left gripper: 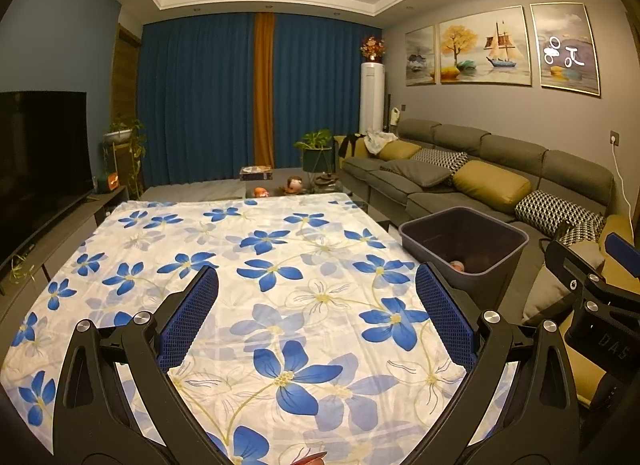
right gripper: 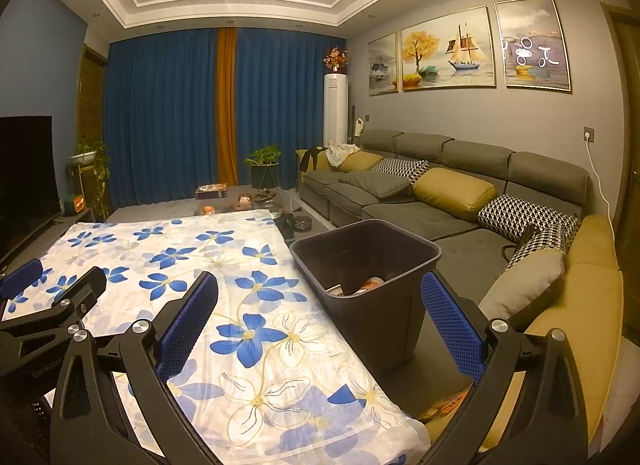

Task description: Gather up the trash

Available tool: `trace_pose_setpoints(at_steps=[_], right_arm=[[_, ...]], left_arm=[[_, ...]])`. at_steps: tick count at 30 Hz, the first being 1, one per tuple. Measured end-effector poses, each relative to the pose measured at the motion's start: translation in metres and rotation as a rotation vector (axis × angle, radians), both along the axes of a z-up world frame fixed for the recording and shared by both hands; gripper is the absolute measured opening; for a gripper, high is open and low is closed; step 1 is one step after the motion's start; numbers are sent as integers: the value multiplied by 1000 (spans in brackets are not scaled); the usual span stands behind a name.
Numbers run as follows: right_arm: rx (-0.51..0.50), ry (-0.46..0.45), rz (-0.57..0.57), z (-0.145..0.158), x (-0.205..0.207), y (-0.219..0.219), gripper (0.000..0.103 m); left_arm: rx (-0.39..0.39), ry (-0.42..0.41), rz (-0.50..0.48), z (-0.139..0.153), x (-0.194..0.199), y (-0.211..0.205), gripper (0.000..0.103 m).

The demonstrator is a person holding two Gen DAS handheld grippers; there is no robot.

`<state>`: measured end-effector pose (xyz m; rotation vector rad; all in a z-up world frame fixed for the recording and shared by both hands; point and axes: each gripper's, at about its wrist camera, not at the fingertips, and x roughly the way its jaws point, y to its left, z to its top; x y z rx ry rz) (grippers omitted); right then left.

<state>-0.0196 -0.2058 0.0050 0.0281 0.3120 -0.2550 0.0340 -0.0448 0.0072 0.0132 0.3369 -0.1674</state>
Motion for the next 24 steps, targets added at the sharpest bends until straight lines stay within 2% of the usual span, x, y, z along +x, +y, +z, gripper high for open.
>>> trace_pose_setpoints(at_steps=[24], right_arm=[[5,-3,5,-6,-1,6,98]], left_arm=[[-4,-9,0,0,-4,1,97]])
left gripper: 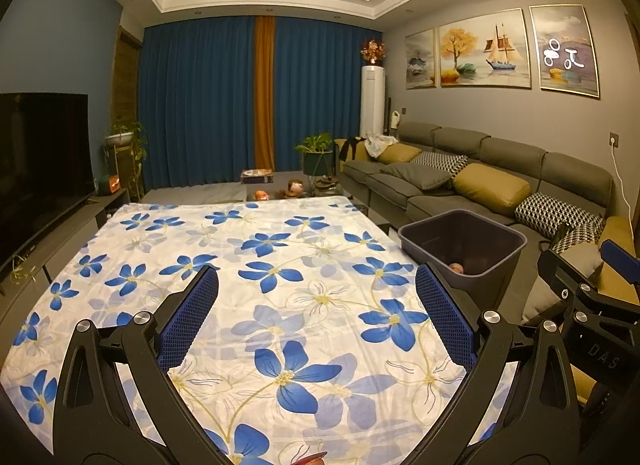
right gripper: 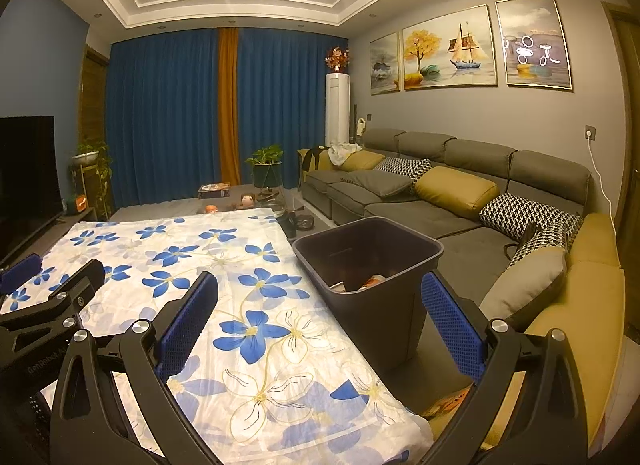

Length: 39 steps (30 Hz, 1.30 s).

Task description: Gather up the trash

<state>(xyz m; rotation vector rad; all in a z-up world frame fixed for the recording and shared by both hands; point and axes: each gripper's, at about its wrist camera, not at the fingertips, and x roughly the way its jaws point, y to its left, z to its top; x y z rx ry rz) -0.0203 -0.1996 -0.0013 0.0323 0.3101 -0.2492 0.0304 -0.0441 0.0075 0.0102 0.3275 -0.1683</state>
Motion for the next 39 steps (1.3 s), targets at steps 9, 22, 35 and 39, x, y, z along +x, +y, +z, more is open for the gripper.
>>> trace_pose_setpoints(at_steps=[9,22,35,39], right_arm=[[1,-1,1,-1,0,1,98],[1,-2,-1,-1,-1,0,98],[2,-1,3,-1,-3,0,98],[2,-2,3,-1,-3,-1,98]], left_arm=[[1,-2,0,1,-2,0,97],[-2,-3,0,1,-3,1,97],[-3,-5,0,2,-4,1,97],[-4,-5,1,2,-5,2,97]])
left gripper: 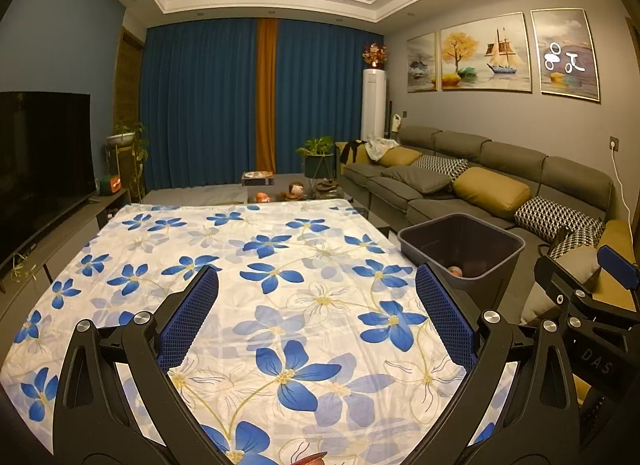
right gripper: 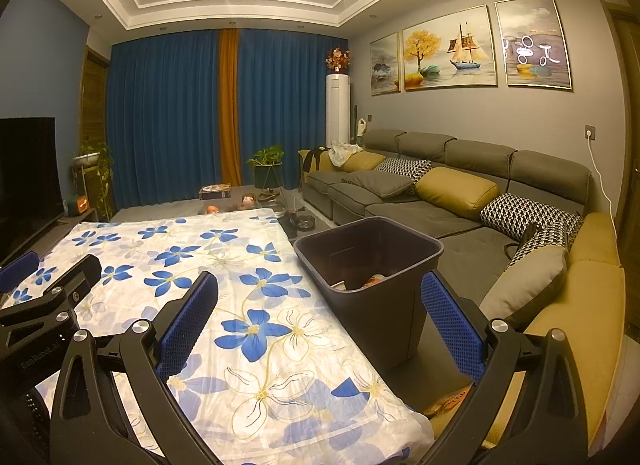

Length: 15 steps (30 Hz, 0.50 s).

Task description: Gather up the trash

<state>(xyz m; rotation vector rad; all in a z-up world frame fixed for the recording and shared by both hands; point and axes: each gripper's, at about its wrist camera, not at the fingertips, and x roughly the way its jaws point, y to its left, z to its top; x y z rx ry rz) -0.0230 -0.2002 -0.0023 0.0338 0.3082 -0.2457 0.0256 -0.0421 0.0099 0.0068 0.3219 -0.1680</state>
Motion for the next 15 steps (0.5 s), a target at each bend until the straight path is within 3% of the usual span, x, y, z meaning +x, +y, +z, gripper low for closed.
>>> trace_pose_setpoints(at_steps=[15], right_arm=[[0,-2,1,1,-1,-1,98]], left_arm=[[-2,-5,1,2,-2,0,97]])
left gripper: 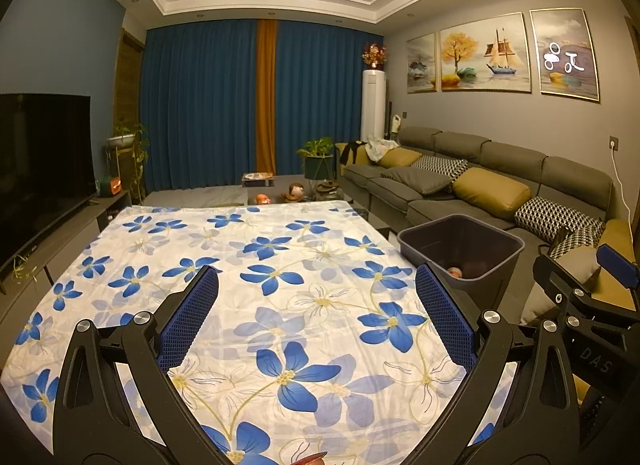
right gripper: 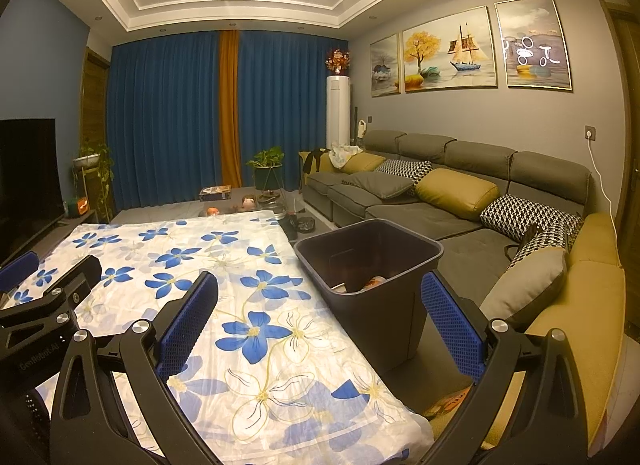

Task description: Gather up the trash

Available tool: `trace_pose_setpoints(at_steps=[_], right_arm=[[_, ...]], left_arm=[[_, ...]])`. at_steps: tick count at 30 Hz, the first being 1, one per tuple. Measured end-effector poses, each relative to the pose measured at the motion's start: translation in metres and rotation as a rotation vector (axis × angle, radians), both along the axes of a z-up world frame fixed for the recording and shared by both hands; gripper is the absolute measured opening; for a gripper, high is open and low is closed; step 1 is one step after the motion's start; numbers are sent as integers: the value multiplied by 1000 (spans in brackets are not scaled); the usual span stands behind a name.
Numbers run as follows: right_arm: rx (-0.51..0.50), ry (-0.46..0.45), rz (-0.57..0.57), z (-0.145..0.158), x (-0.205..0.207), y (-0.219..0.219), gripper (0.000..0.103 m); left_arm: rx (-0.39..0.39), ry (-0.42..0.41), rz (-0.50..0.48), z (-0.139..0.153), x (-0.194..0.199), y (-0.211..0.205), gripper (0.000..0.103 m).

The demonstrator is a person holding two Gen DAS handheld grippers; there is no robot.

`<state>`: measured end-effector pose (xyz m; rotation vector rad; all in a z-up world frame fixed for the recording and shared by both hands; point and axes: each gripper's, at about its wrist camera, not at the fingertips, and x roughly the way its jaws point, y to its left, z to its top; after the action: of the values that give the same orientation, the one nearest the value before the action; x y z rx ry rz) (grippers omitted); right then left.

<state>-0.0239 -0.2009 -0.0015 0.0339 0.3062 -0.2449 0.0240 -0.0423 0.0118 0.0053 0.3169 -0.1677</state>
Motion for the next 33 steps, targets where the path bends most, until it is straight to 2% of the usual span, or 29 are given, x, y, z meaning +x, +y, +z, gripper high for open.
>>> trace_pose_setpoints(at_steps=[33], right_arm=[[0,-3,1,4,1,0,98]], left_arm=[[-1,-5,1,3,-2,-1,97]])
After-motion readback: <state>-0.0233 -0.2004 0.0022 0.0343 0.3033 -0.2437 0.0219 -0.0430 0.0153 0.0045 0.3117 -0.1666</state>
